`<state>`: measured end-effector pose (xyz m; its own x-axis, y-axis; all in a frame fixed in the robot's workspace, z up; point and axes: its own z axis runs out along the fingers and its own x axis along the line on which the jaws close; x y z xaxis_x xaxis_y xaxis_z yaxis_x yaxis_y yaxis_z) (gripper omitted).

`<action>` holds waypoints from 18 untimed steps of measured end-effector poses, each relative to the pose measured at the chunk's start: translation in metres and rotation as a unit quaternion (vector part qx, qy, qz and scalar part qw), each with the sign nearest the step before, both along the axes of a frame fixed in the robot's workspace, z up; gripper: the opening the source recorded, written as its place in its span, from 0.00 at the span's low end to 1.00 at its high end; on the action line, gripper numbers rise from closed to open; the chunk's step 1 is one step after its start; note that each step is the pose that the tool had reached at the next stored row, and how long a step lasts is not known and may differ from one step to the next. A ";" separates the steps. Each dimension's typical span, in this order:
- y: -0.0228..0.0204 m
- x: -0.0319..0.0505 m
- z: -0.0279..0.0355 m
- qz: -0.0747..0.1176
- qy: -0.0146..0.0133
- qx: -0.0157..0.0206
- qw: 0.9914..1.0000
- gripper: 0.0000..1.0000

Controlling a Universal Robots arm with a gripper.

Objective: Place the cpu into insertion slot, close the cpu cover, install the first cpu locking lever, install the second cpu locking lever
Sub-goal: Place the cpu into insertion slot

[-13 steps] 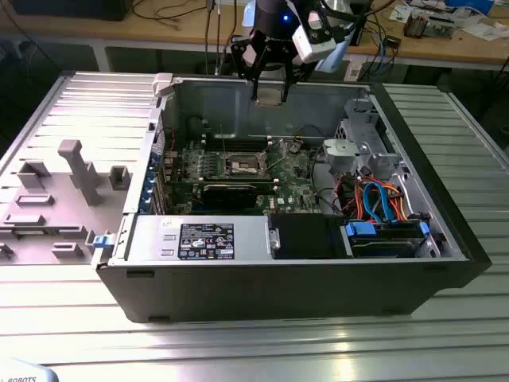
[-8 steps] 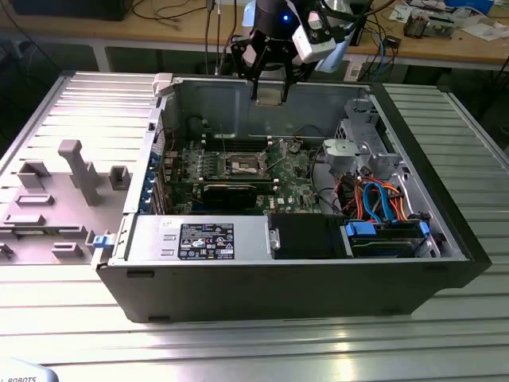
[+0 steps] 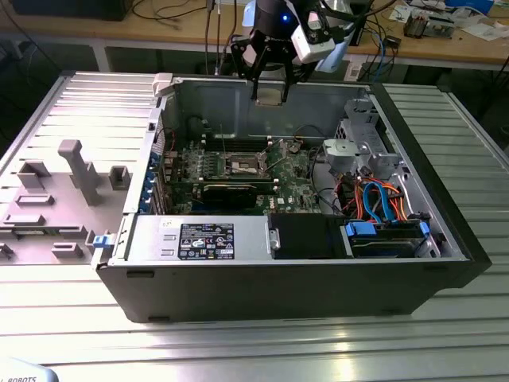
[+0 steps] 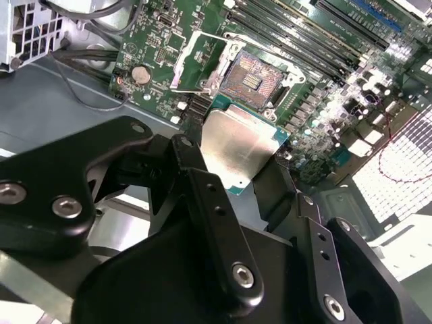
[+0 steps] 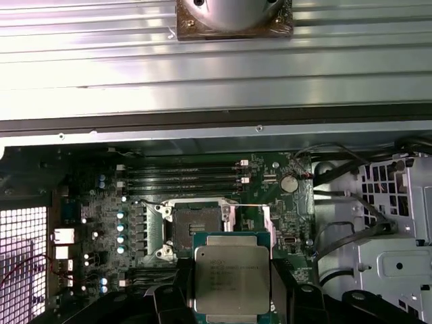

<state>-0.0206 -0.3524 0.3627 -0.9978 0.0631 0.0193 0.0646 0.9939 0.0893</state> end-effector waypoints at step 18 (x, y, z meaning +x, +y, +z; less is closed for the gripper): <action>0.0000 0.0000 -0.0001 -0.018 0.000 0.000 1.000 0.54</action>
<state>-0.0206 -0.3524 0.3625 -0.9949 0.0989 0.0193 0.1002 0.9909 0.0893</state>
